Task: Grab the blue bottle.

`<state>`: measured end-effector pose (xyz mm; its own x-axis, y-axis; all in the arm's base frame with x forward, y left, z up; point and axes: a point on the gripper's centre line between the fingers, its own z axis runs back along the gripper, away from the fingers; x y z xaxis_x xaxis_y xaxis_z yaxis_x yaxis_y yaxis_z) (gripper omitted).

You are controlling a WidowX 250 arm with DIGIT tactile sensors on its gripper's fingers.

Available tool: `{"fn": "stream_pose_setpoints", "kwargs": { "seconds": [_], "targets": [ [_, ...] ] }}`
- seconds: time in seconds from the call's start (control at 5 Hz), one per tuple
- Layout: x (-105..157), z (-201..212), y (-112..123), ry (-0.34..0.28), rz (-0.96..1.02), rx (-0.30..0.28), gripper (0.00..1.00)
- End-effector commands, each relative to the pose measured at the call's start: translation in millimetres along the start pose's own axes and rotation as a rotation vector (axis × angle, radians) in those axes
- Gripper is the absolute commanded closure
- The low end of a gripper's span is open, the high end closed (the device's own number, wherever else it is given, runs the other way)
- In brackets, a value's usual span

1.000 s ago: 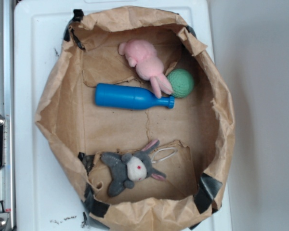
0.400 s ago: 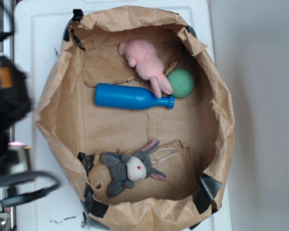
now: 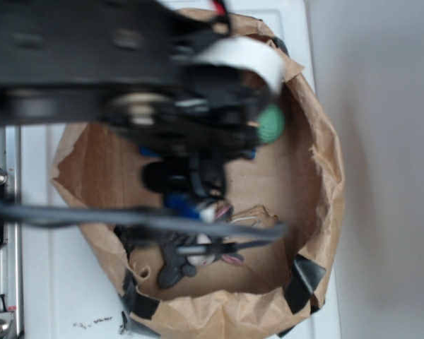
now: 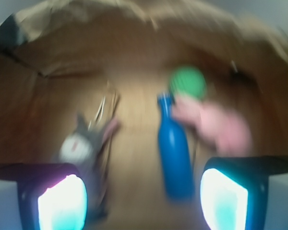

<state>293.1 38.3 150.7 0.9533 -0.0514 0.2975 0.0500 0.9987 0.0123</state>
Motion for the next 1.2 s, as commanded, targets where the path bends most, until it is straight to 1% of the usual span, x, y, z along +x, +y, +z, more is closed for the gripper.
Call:
{"fn": "stream_pose_setpoints", "kwargs": {
  "seconds": [0.0, 0.6, 0.8, 1.0],
  "targets": [
    [26.5, -9.6, -3.8, -0.04, -0.101, 0.023, 0.0],
    [26.5, -9.6, -3.8, -0.04, -0.101, 0.023, 0.0],
    [11.3, -36.9, -6.2, -0.029, -0.118, 0.069, 0.0],
    [-12.6, -58.9, -4.2, -0.003, -0.155, 0.099, 0.0]
  ]
}}
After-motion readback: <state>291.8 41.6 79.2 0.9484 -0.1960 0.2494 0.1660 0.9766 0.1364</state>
